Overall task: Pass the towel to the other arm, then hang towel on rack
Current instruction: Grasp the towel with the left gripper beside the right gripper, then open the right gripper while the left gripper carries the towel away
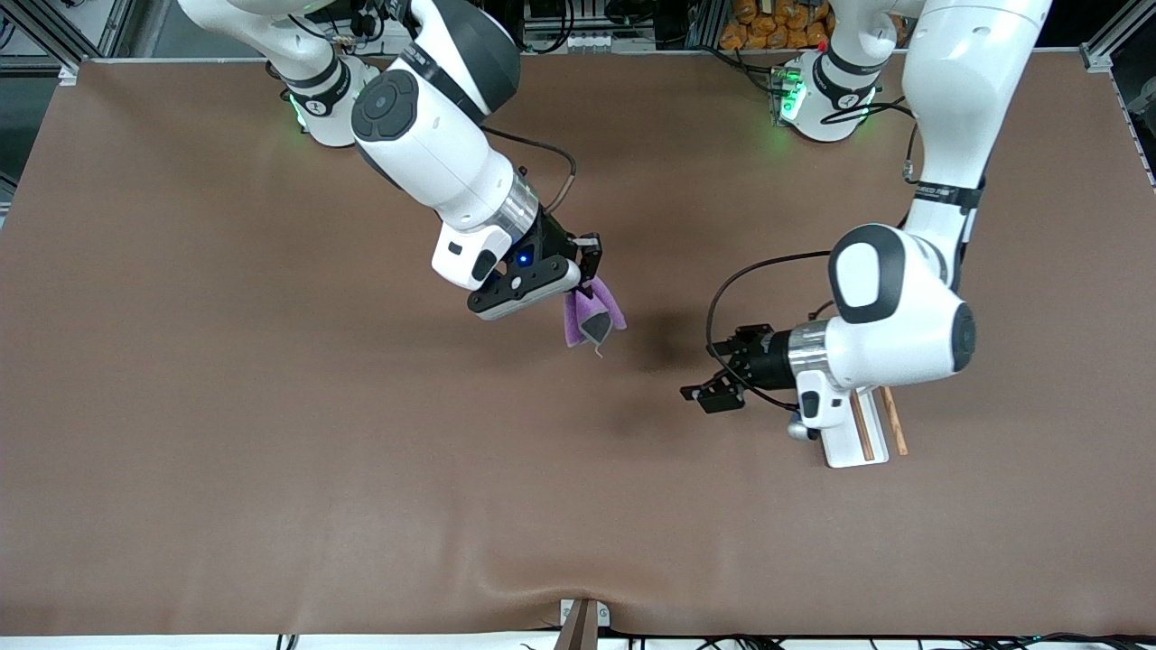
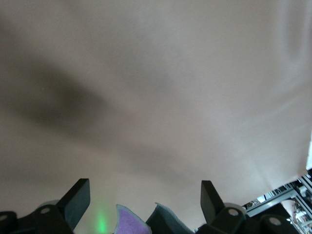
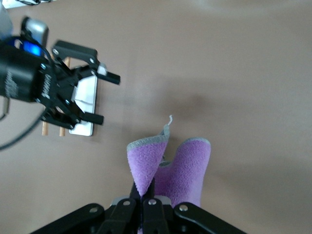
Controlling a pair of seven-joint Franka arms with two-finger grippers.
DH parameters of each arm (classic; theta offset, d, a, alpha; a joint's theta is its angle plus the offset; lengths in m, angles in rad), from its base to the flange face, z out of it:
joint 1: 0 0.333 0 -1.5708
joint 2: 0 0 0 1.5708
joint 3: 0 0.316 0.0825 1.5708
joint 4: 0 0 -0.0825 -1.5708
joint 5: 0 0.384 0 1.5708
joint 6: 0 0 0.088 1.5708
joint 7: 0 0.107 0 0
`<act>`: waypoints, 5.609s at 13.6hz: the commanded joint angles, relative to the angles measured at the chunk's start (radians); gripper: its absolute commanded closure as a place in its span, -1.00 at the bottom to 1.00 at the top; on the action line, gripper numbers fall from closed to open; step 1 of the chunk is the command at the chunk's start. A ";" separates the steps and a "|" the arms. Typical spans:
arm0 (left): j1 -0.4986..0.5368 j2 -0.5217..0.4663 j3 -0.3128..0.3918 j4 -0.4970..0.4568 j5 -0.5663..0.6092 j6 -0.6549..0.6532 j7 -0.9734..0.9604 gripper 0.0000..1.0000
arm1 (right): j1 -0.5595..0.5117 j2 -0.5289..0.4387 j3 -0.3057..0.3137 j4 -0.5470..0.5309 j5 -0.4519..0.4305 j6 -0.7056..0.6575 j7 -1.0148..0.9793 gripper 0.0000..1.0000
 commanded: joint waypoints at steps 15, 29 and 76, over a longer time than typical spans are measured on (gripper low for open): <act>-0.007 -0.071 0.014 -0.137 0.058 -0.241 -0.279 -1.00 | 0.116 0.037 -0.009 0.008 0.027 0.170 0.304 1.00; -0.045 -0.046 -0.003 -0.147 0.041 -0.287 -0.308 -1.00 | 0.115 0.037 -0.009 0.012 0.030 0.172 0.306 1.00; 0.374 -0.122 -0.013 0.064 0.506 -0.368 0.595 1.00 | -0.476 -0.171 -0.012 -0.041 -0.121 -0.571 -0.380 -1.00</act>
